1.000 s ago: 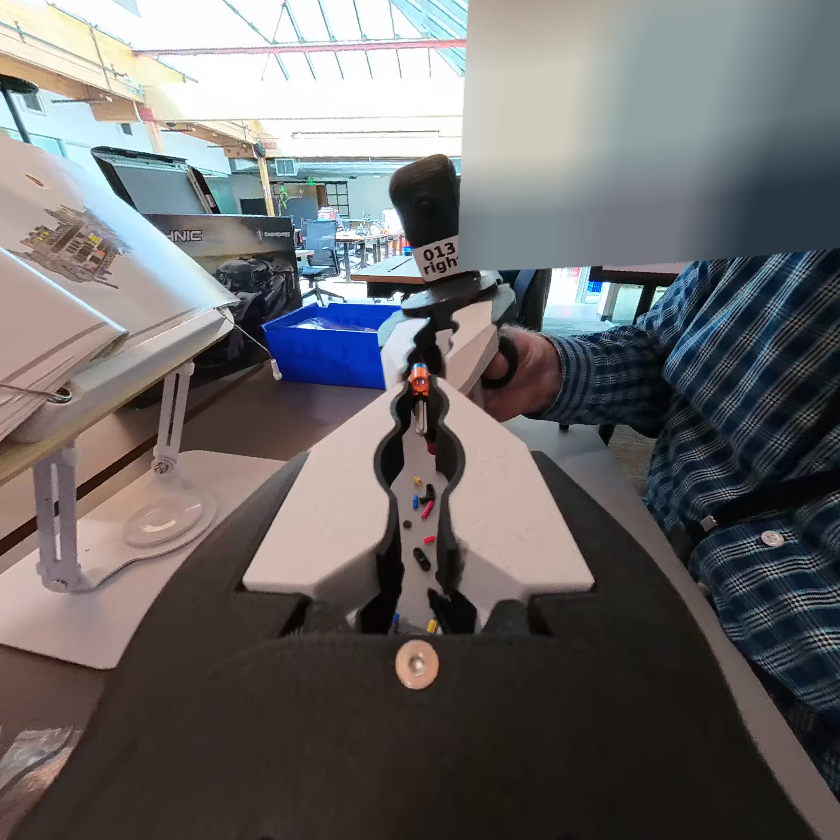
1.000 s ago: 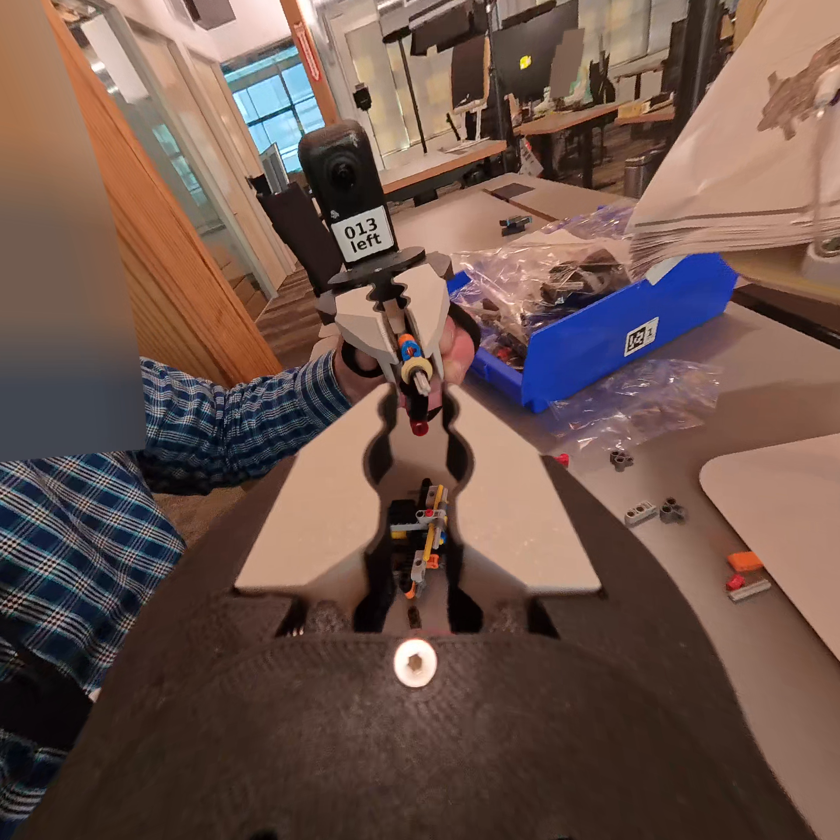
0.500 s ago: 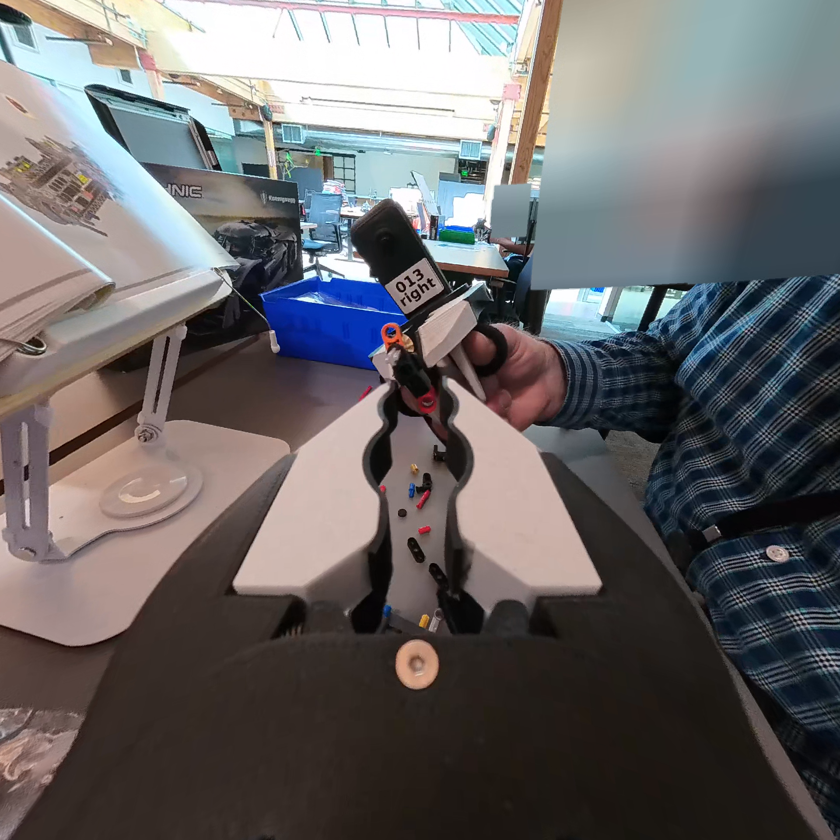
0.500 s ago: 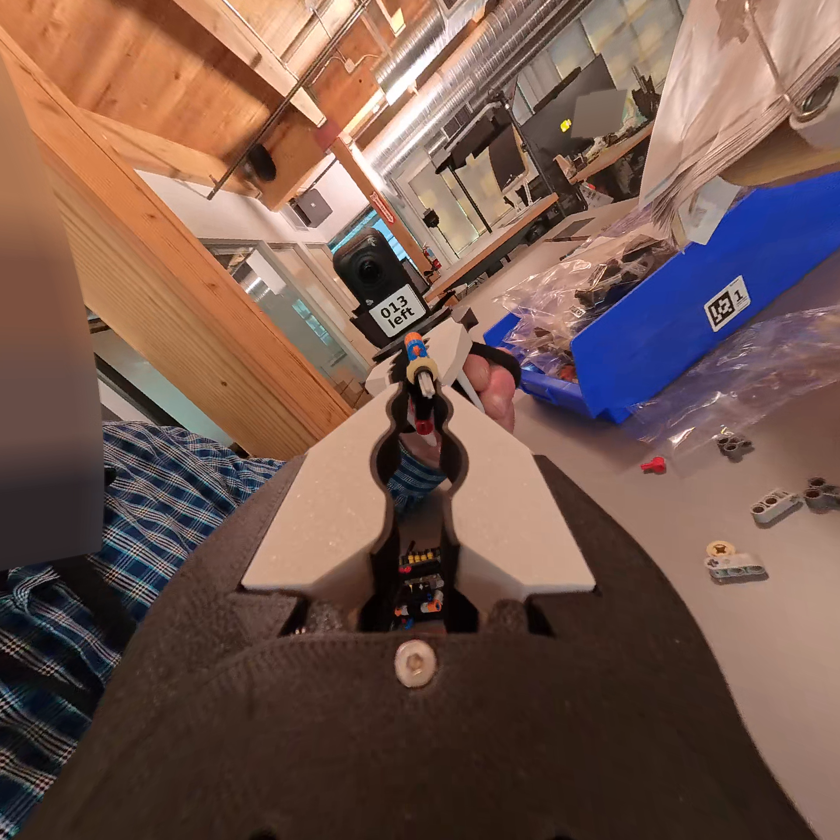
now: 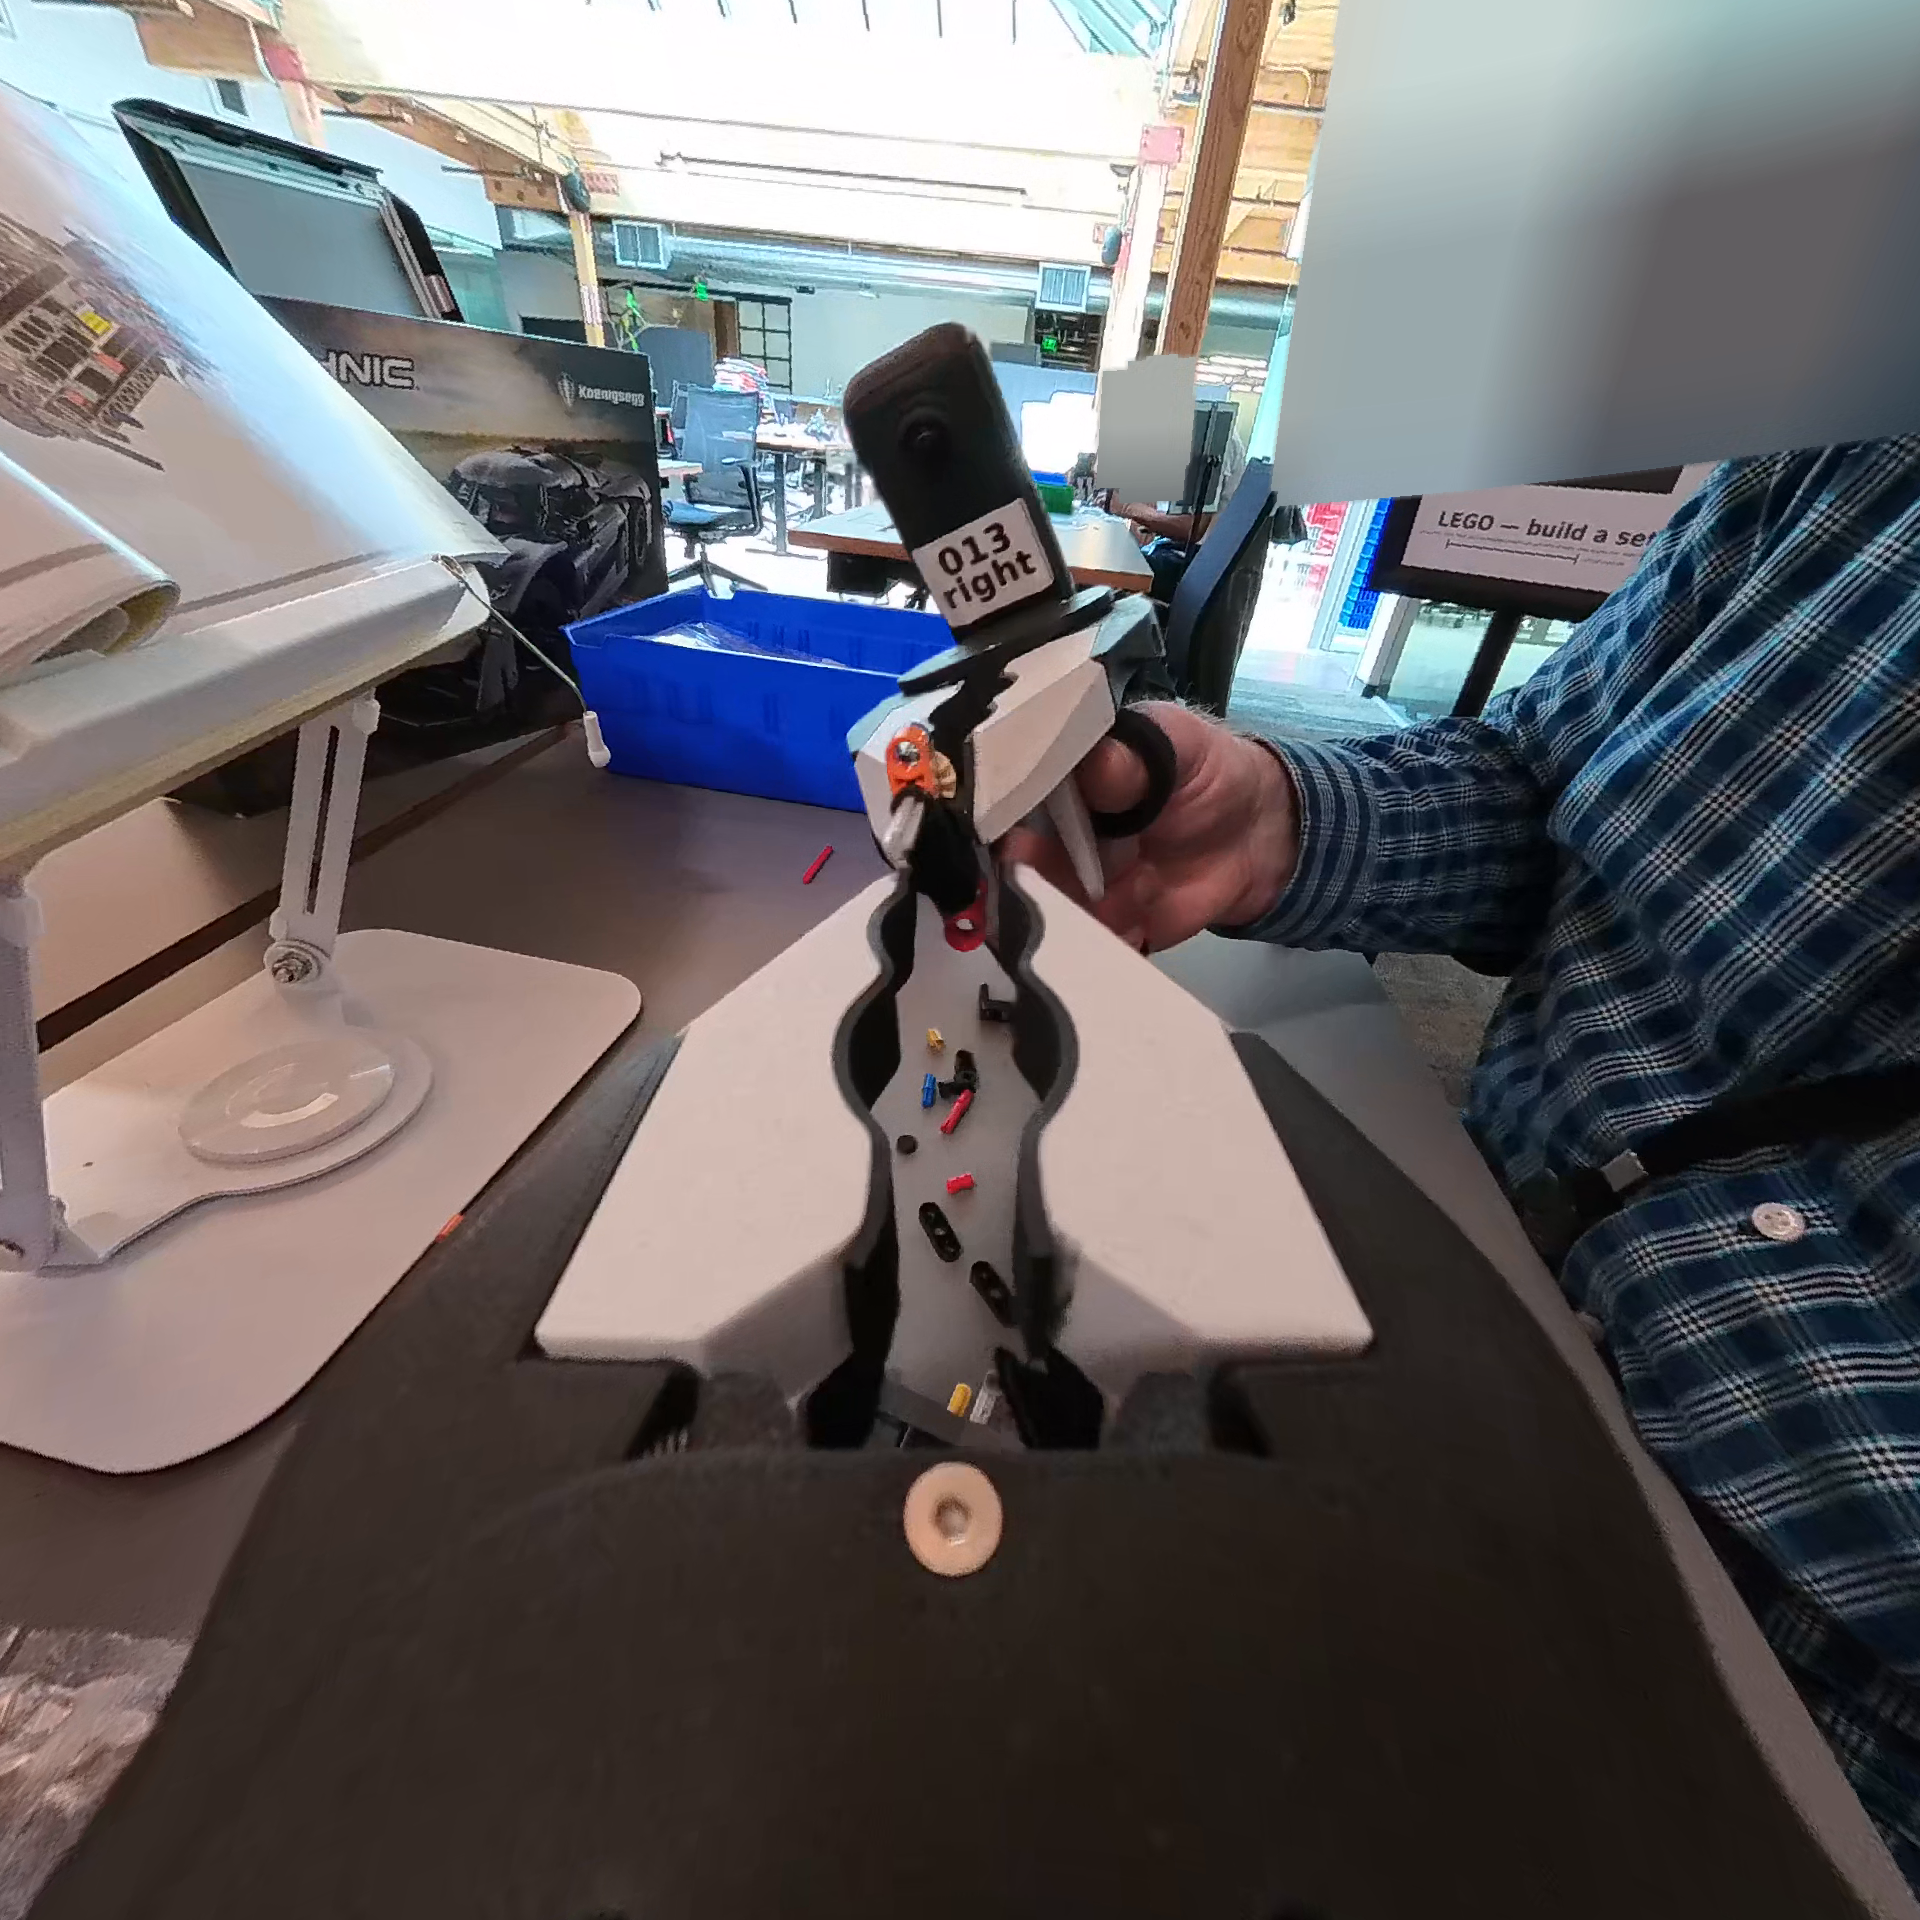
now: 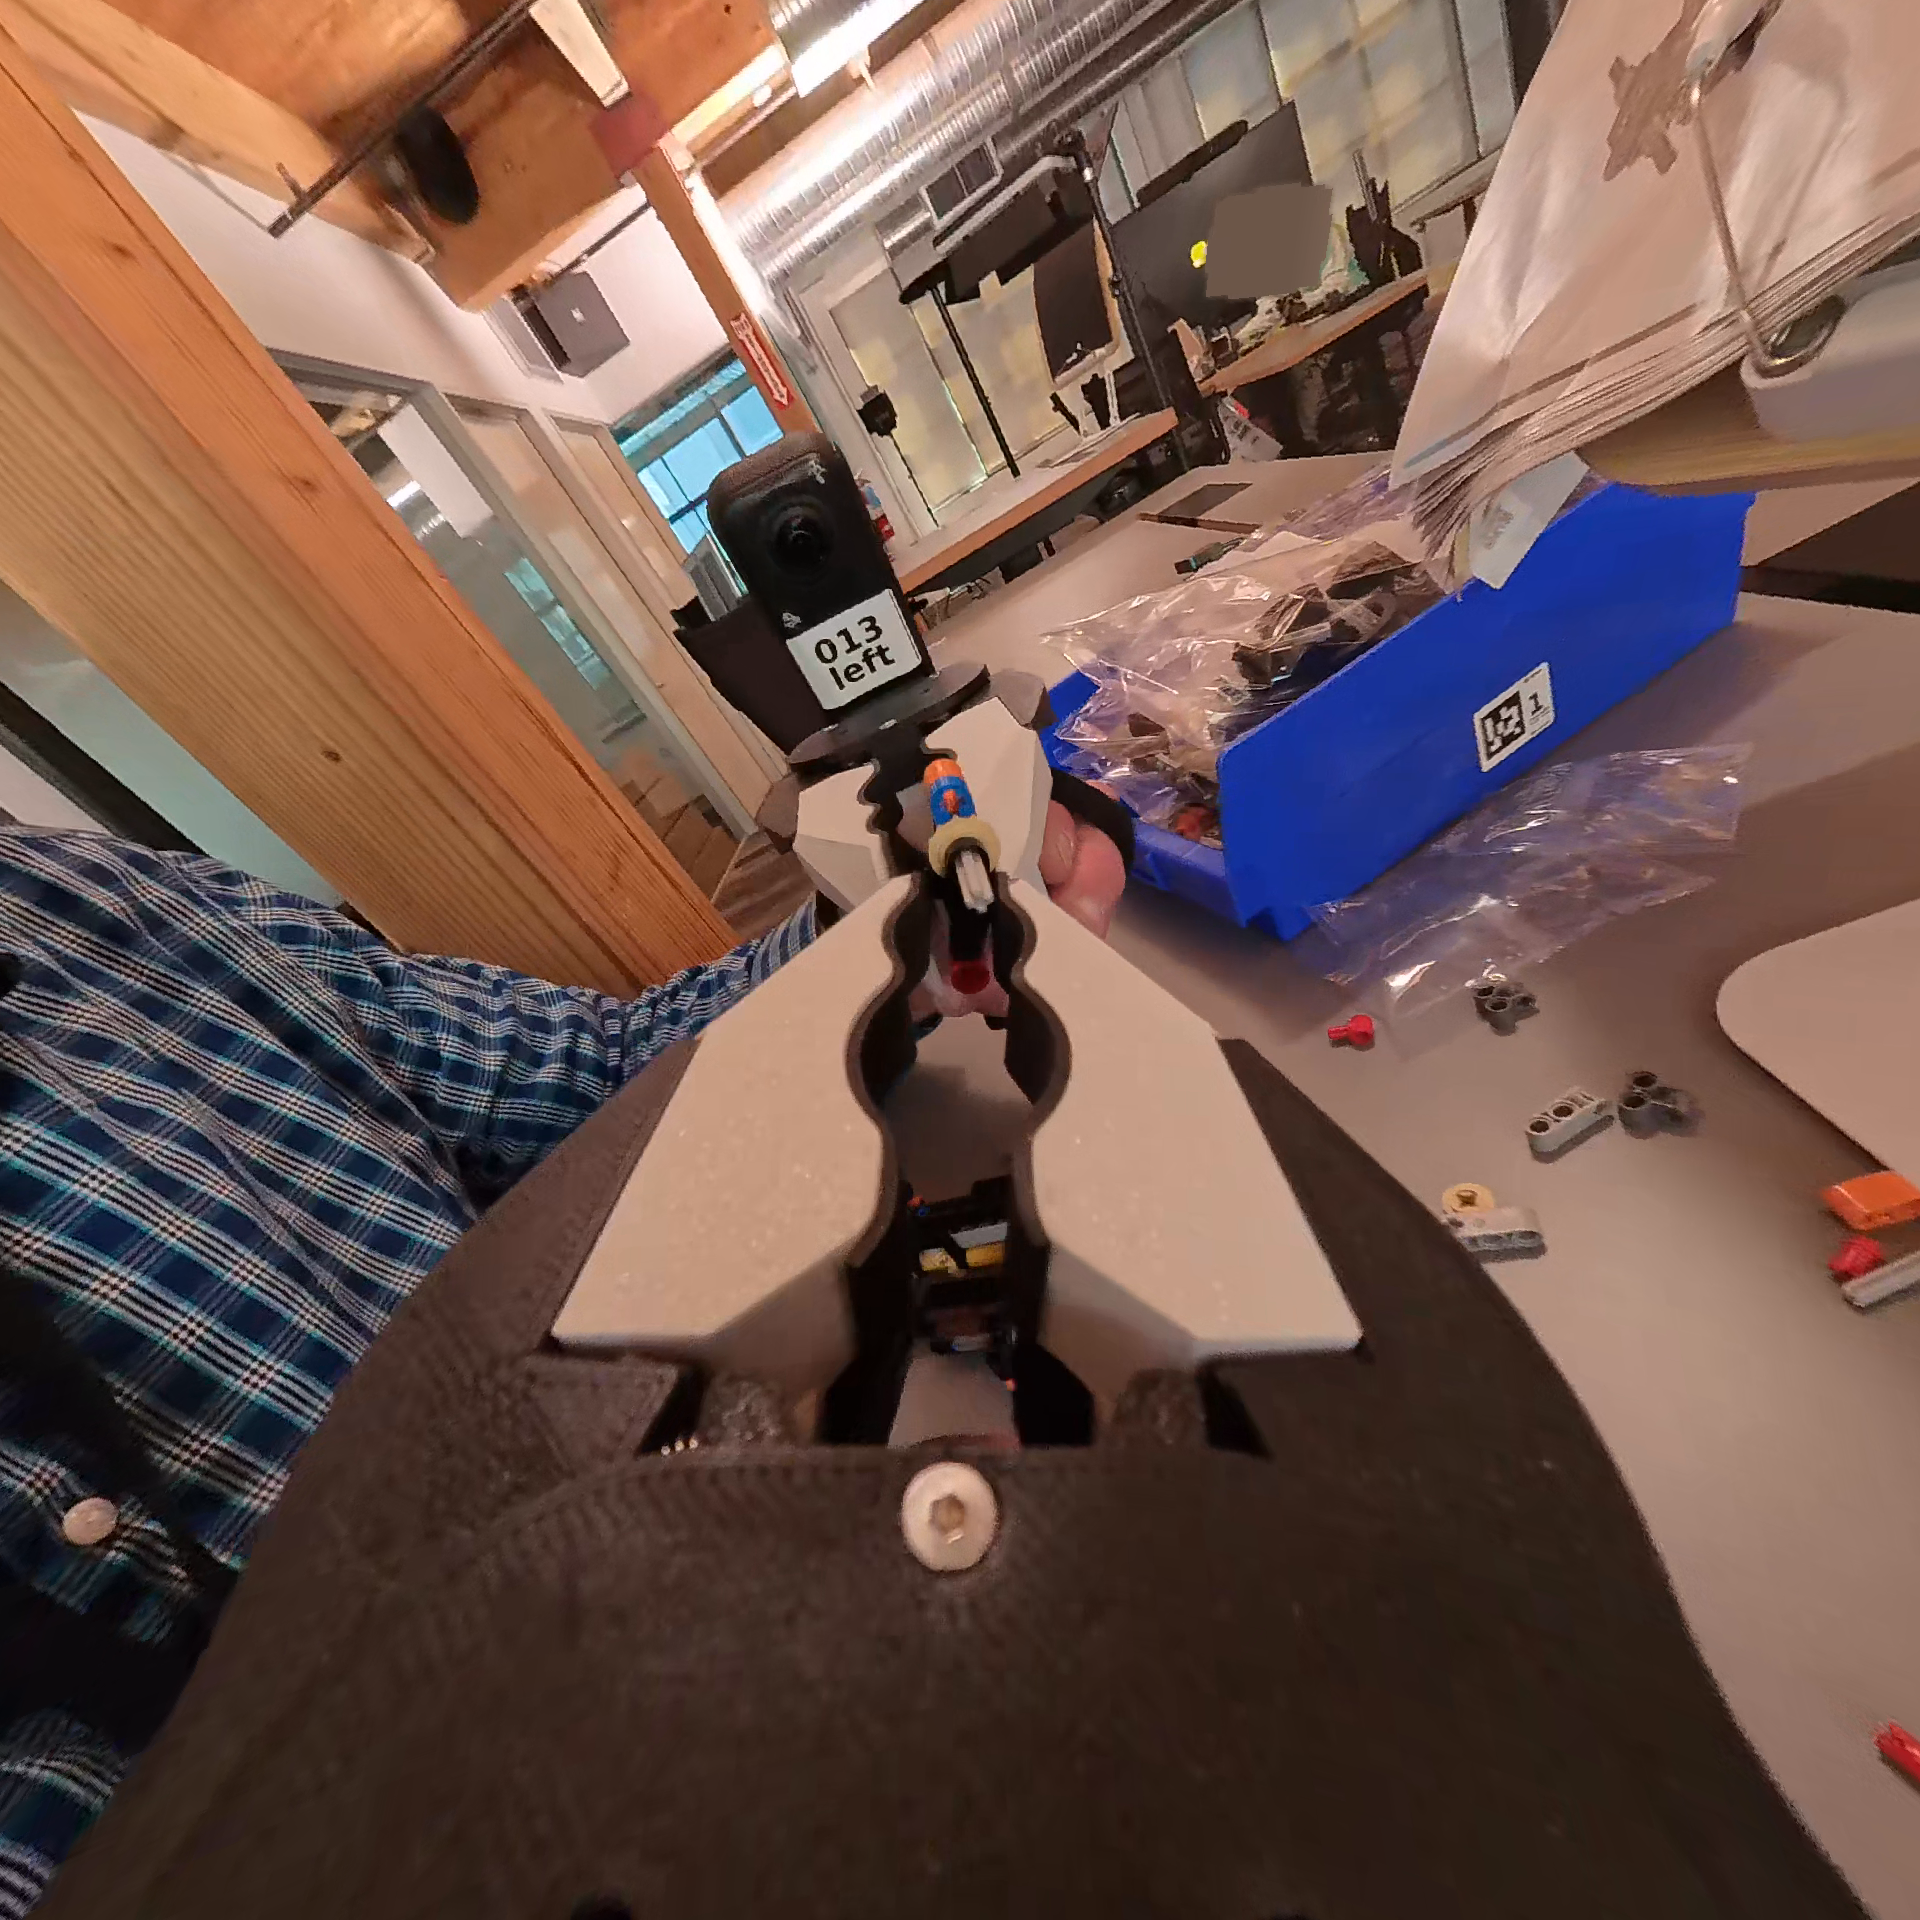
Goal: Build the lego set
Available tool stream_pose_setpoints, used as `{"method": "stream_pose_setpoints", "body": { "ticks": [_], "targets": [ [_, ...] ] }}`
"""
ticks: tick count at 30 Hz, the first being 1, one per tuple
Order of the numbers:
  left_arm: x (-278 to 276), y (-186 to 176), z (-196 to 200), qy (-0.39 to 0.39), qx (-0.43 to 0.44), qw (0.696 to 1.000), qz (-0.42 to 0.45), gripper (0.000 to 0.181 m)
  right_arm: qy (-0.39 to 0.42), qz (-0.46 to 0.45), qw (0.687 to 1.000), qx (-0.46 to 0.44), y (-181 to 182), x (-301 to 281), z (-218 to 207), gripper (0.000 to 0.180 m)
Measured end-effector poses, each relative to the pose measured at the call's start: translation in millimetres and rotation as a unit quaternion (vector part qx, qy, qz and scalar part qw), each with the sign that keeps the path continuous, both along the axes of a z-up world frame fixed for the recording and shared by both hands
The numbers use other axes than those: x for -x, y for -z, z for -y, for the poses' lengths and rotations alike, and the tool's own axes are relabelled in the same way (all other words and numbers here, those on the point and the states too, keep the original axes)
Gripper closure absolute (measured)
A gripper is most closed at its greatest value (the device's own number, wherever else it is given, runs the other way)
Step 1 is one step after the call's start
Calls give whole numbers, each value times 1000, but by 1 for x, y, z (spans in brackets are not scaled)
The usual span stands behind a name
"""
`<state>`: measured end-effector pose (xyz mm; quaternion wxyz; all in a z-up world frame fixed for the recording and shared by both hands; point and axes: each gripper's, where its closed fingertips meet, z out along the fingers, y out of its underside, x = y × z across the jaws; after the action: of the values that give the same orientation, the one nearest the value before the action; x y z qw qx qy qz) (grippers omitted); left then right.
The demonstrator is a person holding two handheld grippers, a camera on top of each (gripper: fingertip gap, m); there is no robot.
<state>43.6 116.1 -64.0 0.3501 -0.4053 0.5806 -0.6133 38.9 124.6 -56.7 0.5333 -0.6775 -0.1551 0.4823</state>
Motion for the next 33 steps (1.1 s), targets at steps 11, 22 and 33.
{"method": "stream_pose_setpoints", "body": {
  "ticks": [11,22,33],
  "targets": [
    [-5,8,2,4,3,1000,-8,161,18,65,998,-16,13,-2,2,171],
    [-3,9,2,3,-6,1000,-15,164,22,84,996,-26,15,1,1,171],
    [0,13,1,5,-18,999,-31,163,35,132,990,-38,18,3,0,171]
  ]
}}
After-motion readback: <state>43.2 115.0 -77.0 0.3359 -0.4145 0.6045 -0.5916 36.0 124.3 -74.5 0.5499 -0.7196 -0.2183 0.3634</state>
